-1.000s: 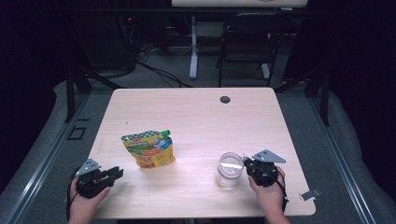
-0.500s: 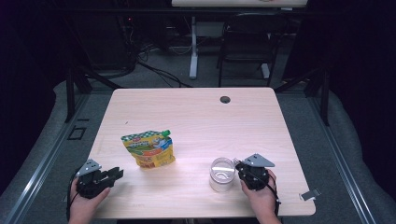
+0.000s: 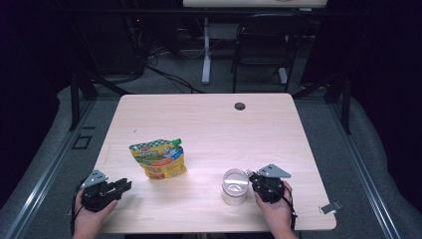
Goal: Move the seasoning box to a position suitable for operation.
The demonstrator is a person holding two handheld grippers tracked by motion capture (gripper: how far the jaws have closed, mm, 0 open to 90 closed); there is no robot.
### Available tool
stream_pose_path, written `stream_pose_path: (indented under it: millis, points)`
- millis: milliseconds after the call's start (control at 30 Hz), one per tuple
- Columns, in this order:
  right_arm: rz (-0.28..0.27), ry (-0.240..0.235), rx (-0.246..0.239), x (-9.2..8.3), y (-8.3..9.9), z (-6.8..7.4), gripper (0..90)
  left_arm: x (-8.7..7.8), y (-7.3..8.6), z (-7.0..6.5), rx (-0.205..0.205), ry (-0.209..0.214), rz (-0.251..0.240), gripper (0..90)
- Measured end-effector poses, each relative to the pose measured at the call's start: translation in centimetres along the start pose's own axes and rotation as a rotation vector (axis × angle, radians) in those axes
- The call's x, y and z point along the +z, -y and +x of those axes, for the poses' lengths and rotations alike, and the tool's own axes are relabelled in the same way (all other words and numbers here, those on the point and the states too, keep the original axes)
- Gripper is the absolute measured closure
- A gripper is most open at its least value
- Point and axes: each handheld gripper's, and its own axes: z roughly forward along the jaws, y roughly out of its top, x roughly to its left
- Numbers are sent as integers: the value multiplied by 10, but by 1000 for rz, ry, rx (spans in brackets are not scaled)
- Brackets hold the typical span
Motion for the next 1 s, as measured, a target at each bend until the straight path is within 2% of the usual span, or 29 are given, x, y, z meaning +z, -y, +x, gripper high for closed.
stream_pose_path:
  millis: [300,333,467,700,800,867,1000]
  points:
    - [-3,-8,18,2,1,2,843,0,0,0,1,0,2,705]
    - [-4,-22,36,2,2,0,836,0,0,1,2,0,7,703]
    - [-15,-54,51,-2,3,-4,830,1,0,1,1,0,6,697]
    - [-1,-70,23,-8,2,-6,840,0,1,1,-4,-3,2,689]
    - [3,-80,14,-9,3,-6,841,0,0,1,3,-5,9,687]
    - [12,-70,-10,-13,4,-3,844,1,0,-1,10,-9,10,685]
    - [14,-76,-14,-19,8,-1,839,1,0,-1,19,-9,12,680]
